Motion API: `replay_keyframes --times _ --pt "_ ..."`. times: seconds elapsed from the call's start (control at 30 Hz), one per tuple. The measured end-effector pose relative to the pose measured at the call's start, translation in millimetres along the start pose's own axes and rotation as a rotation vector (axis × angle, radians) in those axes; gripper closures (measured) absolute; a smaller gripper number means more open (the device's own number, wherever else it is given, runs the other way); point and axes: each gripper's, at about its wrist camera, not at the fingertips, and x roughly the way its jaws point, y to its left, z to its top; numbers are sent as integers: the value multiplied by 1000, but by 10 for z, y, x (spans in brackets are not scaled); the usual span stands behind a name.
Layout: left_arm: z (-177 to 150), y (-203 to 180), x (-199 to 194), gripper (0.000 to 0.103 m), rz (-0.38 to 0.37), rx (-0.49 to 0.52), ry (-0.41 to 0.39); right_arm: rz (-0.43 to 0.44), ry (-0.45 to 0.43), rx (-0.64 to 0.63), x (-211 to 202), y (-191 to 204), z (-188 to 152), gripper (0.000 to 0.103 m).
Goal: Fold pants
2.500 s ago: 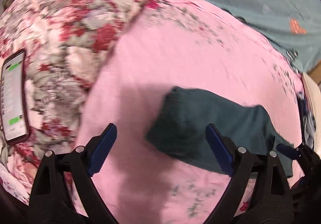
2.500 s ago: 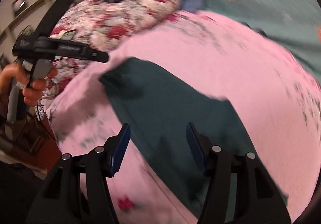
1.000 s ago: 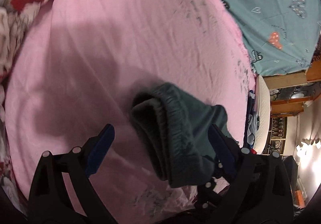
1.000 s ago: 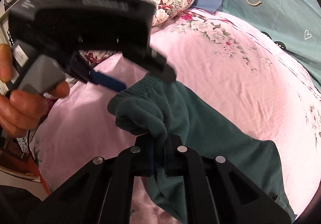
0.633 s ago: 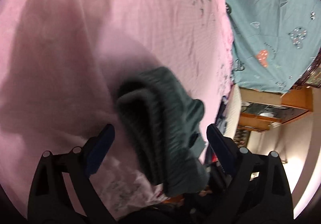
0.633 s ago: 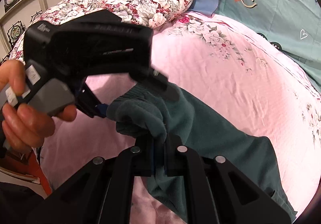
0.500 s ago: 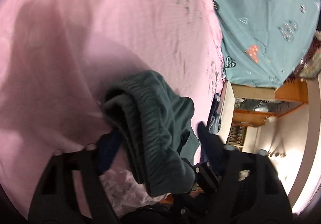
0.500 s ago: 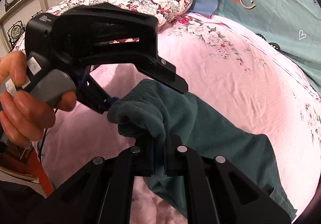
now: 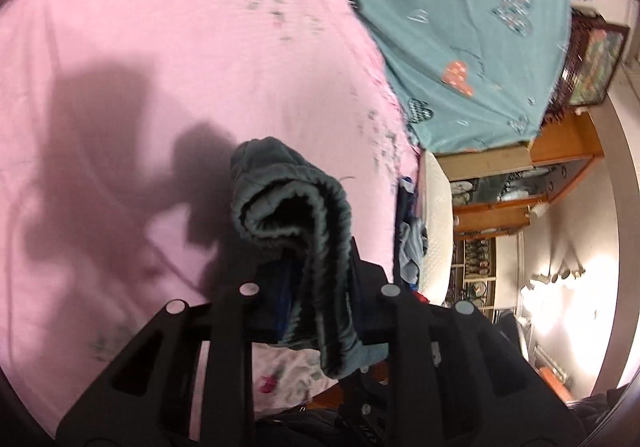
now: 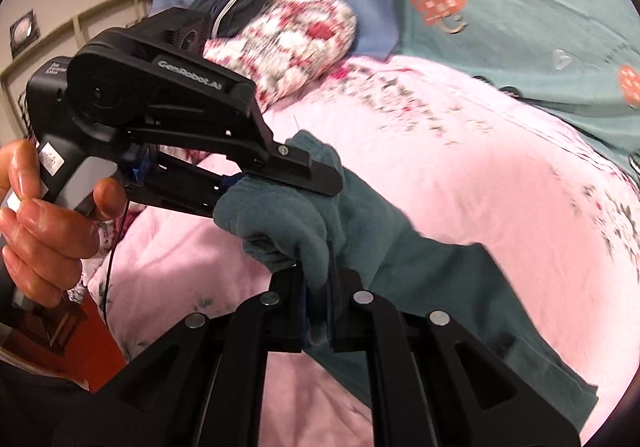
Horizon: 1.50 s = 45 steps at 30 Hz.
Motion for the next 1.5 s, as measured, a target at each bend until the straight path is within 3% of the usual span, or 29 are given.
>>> replay_keyframes --times 0.13,0.27,0.43,0.6,0.67,0.7,0.73,0.8,0.87,0.93,1.07,1.23,1.33,1.4,1.5 --pt "-148 -529 362 81 -27 88 46 -29 -43 91 -377 -370 -164 96" --pt "-395 -1073 1016 81 -34 176 160 -87 -64 187 -748 -771 -464 96" --pt "-748 -1421 1849 80 -9 245 299 -174 -47 335 -1057 -1294 -963 96" --pt "-1119 -1481 2653 80 83 275 423 -229 25 500 -1111 -1793 -1567 96" --pt "-1266 -1576 2832 75 132 328 464 -216 48 544 -1109 -1911 -1742 96" --pt "-1301 -1628 2877 67 136 337 474 -191 71 575 -1081 -1980 -1831 96" --pt "-1316 -1666 2879 50 131 338 488 -169 93 601 -1055 -2029 -1901 89" --pt "-1268 -1726 2801 36 133 331 480 -131 137 682 -1075 -2181 -2039 76" --pt "-1169 -1782 2621 35 135 355 439 -105 127 717 -1207 -2268 -2093 76" --pt "-1020 -1778 2355 32 159 387 369 -131 108 730 -1390 -2310 -2117 72" --pt "-819 -1462 1982 32 296 417 266 -165 12 740 -1732 -2375 -1932 72" --pt "-914 -982 1940 34 409 434 292 -95 -93 653 -1624 -2414 -1400 72" --pt "-1068 -735 2018 34 475 478 320 -99 -5 655 -1227 -2524 -1480 72" --pt "-1119 -583 1984 34 492 487 314 -163 135 658 -841 -2653 -1754 72" --pt "-1107 -522 1804 34 470 483 304 -141 109 618 -832 -2712 -1846 76"
